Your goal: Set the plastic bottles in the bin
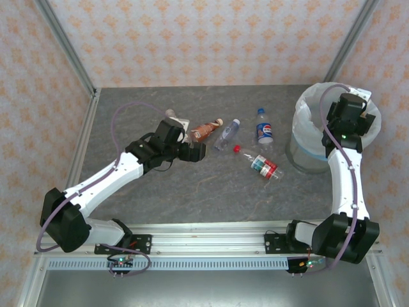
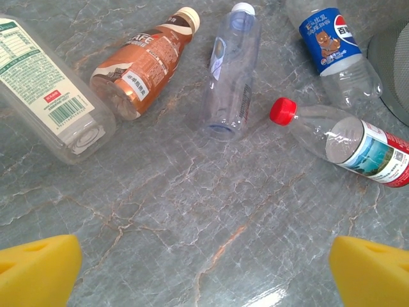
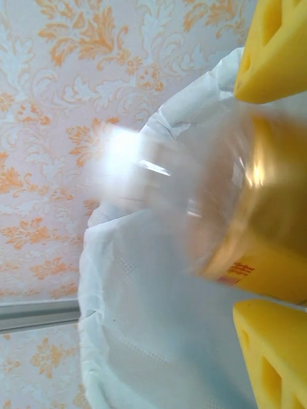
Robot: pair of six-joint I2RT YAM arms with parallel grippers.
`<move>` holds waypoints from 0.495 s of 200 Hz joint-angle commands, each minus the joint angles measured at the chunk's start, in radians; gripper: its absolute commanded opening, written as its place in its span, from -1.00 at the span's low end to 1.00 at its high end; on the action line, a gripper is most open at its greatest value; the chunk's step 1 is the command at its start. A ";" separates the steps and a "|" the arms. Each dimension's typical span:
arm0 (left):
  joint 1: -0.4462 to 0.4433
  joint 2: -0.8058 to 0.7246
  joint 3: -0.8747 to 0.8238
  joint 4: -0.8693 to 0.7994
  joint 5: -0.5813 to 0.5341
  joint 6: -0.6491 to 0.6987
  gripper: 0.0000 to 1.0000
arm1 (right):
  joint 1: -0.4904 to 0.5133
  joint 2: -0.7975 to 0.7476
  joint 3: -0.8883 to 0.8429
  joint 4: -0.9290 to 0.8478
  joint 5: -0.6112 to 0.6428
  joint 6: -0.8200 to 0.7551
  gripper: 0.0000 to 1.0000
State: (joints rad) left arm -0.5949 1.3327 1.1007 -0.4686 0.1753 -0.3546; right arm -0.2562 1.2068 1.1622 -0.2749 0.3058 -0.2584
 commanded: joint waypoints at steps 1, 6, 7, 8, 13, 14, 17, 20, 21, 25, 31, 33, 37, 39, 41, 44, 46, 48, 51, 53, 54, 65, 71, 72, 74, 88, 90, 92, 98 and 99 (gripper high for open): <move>0.004 -0.011 0.054 -0.078 -0.050 -0.069 1.00 | -0.005 -0.013 0.016 -0.046 0.044 0.012 0.82; 0.004 -0.015 0.053 -0.085 -0.065 -0.083 1.00 | -0.005 -0.016 0.018 -0.048 0.051 0.016 0.87; 0.004 -0.015 0.052 -0.087 -0.069 -0.086 1.00 | -0.005 -0.016 0.019 -0.048 0.053 0.016 0.88; 0.004 -0.017 0.050 -0.087 -0.073 -0.089 1.00 | -0.005 -0.017 0.018 -0.049 0.055 0.017 0.89; 0.004 -0.024 0.042 -0.088 -0.090 -0.106 1.00 | -0.005 -0.017 0.019 -0.051 0.057 0.022 0.90; 0.004 -0.025 0.040 -0.086 -0.095 -0.106 1.00 | -0.005 -0.018 0.021 -0.051 0.058 0.024 0.90; 0.005 -0.028 0.032 -0.083 -0.107 -0.114 1.00 | -0.005 -0.018 0.020 -0.053 0.059 0.026 0.90; 0.004 -0.035 0.024 -0.082 -0.121 -0.123 1.00 | -0.005 -0.018 0.022 -0.054 0.059 0.029 0.90; 0.005 -0.035 0.022 -0.078 -0.125 -0.127 1.00 | -0.005 -0.017 0.022 -0.055 0.059 0.030 0.90; 0.005 -0.041 0.009 -0.070 -0.145 -0.139 1.00 | -0.005 -0.017 0.024 -0.058 0.059 0.038 0.90; 0.006 -0.049 -0.009 -0.058 -0.178 -0.159 1.00 | -0.004 -0.017 0.029 -0.064 0.053 0.049 0.90; 0.006 -0.050 -0.015 -0.054 -0.188 -0.166 1.00 | -0.003 -0.018 0.032 -0.067 0.050 0.052 0.90; 0.006 -0.054 -0.025 -0.051 -0.212 -0.174 1.00 | -0.004 -0.039 0.035 -0.073 0.042 0.061 0.90; 0.005 -0.055 -0.028 -0.049 -0.224 -0.188 1.00 | -0.004 -0.047 0.037 -0.076 0.038 0.065 0.90; 0.005 -0.056 -0.032 -0.049 -0.234 -0.203 1.00 | -0.004 -0.049 0.039 -0.078 0.035 0.071 0.90; 0.006 -0.057 -0.037 -0.046 -0.250 -0.214 1.00 | -0.003 -0.053 0.041 -0.083 0.026 0.078 0.90; 0.005 -0.058 -0.039 -0.044 -0.259 -0.219 1.00 | -0.003 -0.056 0.043 -0.085 0.021 0.082 0.91; 0.005 -0.058 -0.042 -0.040 -0.267 -0.221 1.00 | -0.003 -0.059 0.043 -0.087 0.014 0.089 0.91; 0.005 -0.059 -0.051 -0.035 -0.279 -0.225 1.00 | -0.003 -0.063 0.045 -0.089 0.004 0.099 0.91; 0.005 -0.061 -0.057 -0.028 -0.288 -0.228 1.00 | -0.002 -0.066 0.044 -0.089 -0.003 0.102 0.91; 0.005 -0.061 -0.060 -0.025 -0.291 -0.230 1.00 | -0.002 -0.068 0.043 -0.089 -0.007 0.106 0.91; 0.007 -0.060 -0.086 -0.003 -0.353 -0.262 1.00 | 0.000 -0.088 0.039 -0.087 -0.046 0.138 0.93; 0.008 -0.057 -0.088 0.002 -0.377 -0.277 1.00 | 0.001 -0.097 0.039 -0.089 -0.066 0.157 0.98; 0.008 -0.058 -0.088 0.003 -0.380 -0.279 1.00 | 0.001 -0.099 0.038 -0.090 -0.069 0.159 1.00; 0.009 -0.058 -0.088 0.005 -0.385 -0.282 1.00 | 0.003 -0.103 0.038 -0.090 -0.076 0.165 0.99; 0.009 -0.048 -0.080 0.005 -0.428 -0.297 1.00 | 0.010 -0.127 0.029 -0.091 -0.119 0.191 0.99; 0.009 -0.049 -0.081 0.006 -0.432 -0.299 1.00 | 0.010 -0.131 0.028 -0.090 -0.126 0.194 0.98; 0.009 -0.048 -0.079 0.007 -0.439 -0.301 1.00 | 0.011 -0.134 0.027 -0.090 -0.132 0.197 0.98; 0.009 -0.045 -0.078 0.006 -0.453 -0.307 1.00 | 0.014 -0.141 0.023 -0.090 -0.149 0.205 0.98; 0.009 -0.045 -0.078 0.007 -0.456 -0.308 1.00 | 0.014 -0.142 0.023 -0.090 -0.150 0.206 0.99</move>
State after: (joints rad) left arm -0.5934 1.2896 1.0183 -0.4900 -0.1326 -0.5945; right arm -0.2535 1.1122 1.1633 -0.3462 0.2455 -0.1291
